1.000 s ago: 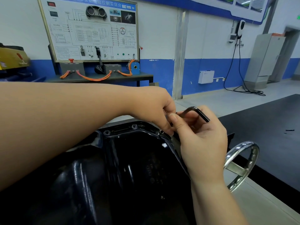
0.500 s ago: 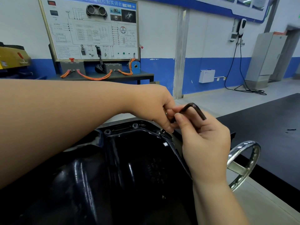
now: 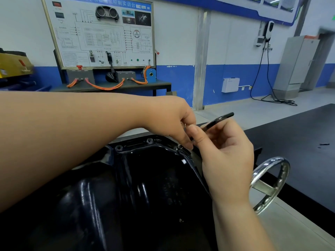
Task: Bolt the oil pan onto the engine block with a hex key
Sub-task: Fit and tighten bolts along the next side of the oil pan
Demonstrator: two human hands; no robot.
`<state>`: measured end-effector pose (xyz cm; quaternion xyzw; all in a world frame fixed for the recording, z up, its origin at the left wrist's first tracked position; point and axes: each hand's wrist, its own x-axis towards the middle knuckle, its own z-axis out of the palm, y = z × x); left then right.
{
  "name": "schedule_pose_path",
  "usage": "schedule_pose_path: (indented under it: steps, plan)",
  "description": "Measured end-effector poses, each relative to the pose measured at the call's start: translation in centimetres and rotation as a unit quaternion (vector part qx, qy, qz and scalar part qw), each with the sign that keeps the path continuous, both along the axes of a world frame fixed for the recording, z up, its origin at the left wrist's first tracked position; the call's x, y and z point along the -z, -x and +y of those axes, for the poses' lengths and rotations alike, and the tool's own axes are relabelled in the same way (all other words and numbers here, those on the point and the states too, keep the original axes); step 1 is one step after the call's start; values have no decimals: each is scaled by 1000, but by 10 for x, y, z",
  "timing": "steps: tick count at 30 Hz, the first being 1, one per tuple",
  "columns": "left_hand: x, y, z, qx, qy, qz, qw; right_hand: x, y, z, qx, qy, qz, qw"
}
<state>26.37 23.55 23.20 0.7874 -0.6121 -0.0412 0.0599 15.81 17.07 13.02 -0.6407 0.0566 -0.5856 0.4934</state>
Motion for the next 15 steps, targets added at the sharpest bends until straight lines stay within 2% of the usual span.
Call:
schedule_pose_path:
  steps: [7, 15]
  plan:
    - [-1, 0, 1, 1, 12, 13, 1000, 1, 1, 3, -74, 55, 4, 996]
    - [0, -1, 2, 11, 4, 30, 999, 0, -1, 0, -35, -6, -15, 999]
